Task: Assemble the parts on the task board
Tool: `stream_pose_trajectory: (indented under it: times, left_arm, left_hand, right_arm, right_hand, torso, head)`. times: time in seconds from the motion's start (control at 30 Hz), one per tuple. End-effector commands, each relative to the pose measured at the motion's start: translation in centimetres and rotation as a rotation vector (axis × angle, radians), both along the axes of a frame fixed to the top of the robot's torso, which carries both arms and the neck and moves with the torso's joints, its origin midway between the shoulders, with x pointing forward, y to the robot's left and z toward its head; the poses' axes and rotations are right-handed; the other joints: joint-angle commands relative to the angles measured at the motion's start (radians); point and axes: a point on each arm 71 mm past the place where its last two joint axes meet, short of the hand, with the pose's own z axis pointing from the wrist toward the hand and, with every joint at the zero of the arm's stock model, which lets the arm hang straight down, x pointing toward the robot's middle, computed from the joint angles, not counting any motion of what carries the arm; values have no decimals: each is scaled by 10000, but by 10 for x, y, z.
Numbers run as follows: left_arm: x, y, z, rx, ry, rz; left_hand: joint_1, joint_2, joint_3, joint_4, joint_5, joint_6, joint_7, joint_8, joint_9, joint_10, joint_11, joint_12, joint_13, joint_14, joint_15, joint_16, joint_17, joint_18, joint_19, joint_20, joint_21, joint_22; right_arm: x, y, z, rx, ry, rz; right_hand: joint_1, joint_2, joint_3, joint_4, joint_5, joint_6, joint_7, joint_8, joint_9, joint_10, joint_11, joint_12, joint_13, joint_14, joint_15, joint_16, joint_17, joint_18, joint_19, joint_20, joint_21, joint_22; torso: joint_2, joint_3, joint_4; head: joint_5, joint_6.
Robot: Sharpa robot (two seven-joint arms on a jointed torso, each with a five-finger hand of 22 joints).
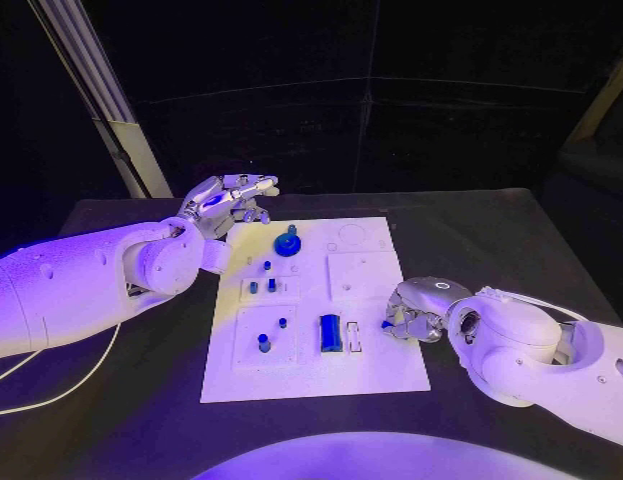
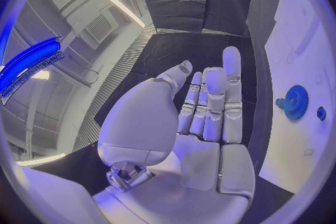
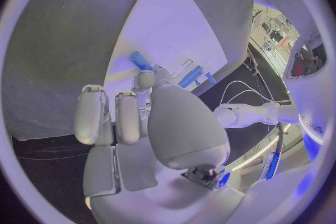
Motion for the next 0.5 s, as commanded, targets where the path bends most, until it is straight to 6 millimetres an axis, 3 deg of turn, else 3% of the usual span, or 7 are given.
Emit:
stream_pose_trajectory:
  times: [0.03,0.5]
  left_arm:
    - [0,-1,1,-65,-39,-132]
    - [-1,-1,1,-67,-28,-145]
  left_hand:
    - [80,-31,8,-70,29,-58,26,68,-5,-95,1,34,-11,-62,-24,-54,-11,69,-5,60,-33,-13]
    - [80,-31,8,-70,29,-58,26,68,-5,-95,1,34,-11,-62,-24,-54,-11,69,-5,60,-33,-13]
  right_arm:
    - [-2,0,0,998,448,-707]
    - [-4,5,3,2821,1014,-1869]
  right_hand:
    - [-66,-102,180,75,183,105,-4,-61,-16,49,37,24,17,429,38,33,19,-26,48,5,68,20]
    - [-293,-535,636,427,405,318,-5,-230,-161,103,36,-6,53,433,39,51,67,-37,81,9,98,83]
  torso:
    - [0,-5,-1]
    - [5,-12,1]
  head:
    - [9,5]
    - [55,-21]
